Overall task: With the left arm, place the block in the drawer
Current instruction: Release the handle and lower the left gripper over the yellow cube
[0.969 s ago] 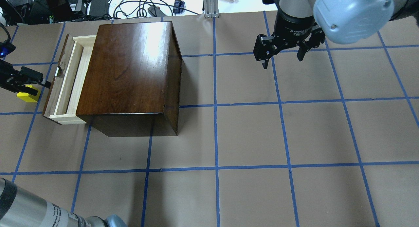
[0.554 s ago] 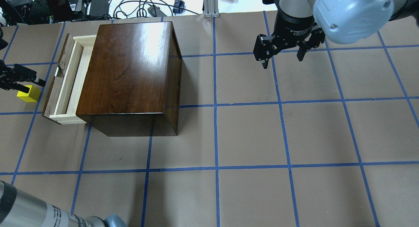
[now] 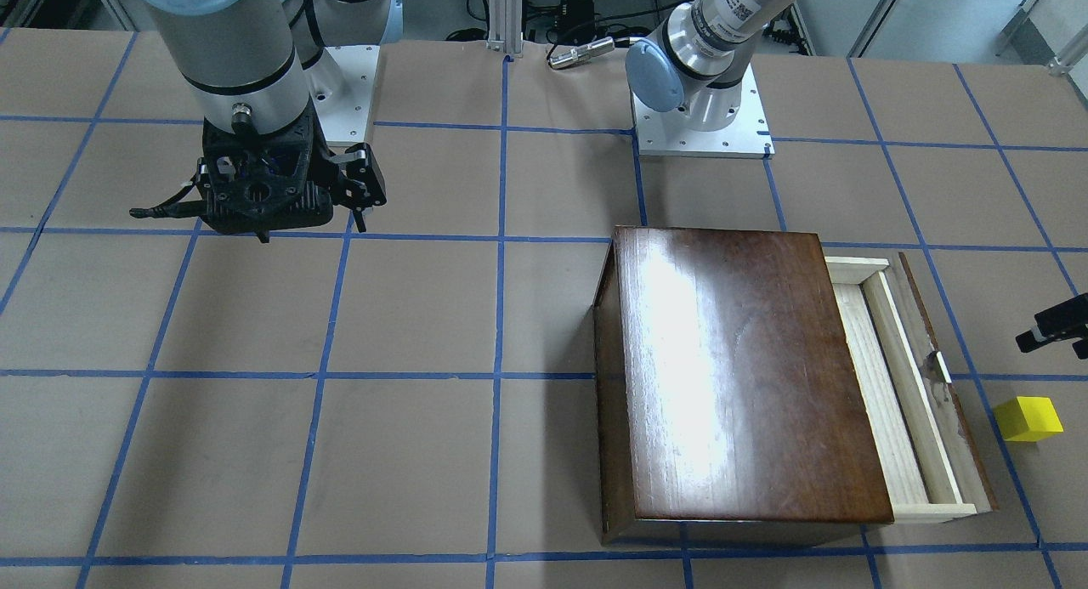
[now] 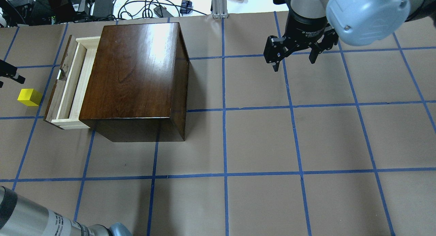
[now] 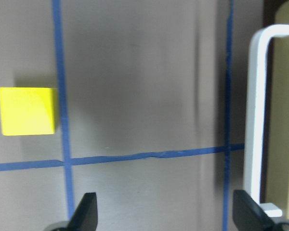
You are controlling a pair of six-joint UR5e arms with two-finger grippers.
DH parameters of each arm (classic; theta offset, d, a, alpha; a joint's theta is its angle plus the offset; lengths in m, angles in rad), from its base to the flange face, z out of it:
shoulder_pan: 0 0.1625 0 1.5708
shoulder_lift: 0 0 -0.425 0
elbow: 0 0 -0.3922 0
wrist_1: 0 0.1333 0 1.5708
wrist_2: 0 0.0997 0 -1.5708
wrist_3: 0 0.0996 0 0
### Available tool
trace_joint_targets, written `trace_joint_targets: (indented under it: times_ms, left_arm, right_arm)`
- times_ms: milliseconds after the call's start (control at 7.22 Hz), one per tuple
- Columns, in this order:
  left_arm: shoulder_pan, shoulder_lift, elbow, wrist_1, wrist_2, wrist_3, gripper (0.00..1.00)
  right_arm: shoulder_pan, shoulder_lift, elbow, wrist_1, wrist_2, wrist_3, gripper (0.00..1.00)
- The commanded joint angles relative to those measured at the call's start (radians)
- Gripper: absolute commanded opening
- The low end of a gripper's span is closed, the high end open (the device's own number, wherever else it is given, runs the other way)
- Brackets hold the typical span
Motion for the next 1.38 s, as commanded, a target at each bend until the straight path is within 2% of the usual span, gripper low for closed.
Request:
trace_joint_targets:
  times_ms: [0,277,415,692,831,1108,1246]
  left_arm:
    - [0.0,-0.031,0.012,0.049,0.054,0.151,1.0]
    - [0.0,-0.044,0.007,0.067,0.144,0.61,1.0]
    - [0.0,-0.055,0.0,0.125,0.161,0.883,1.0]
    - [-0.002,-0.081,-0.046,0.284,0.181,1.293,1.0]
    - [-0.006,-0.093,-0.074,0.373,0.18,1.441,1.0]
    - [-0.017,-0.124,-0.074,0.389,0.169,1.589,1.0]
    - [-0.02,-0.136,-0.077,0.389,0.168,1.593,1.0]
  right_arm:
    - [0.0,0.0,0.0,0.0,0.0,0.001,1.0]
    - [0.0,0.0,0.0,0.0,0.0,0.001,1.0]
    - [0.0,0.0,0.0,0.0,0.0,0.001,1.0]
    - [0.0,0.0,0.0,0.0,0.0,0.0,1.0]
    - [0.0,0.0,0.0,0.0,0.0,0.0,1.0]
    - [0.0,0.0,0.0,0.0,0.0,0.0,1.0]
    - [0.0,0.0,0.0,0.0,0.0,0.001,1.0]
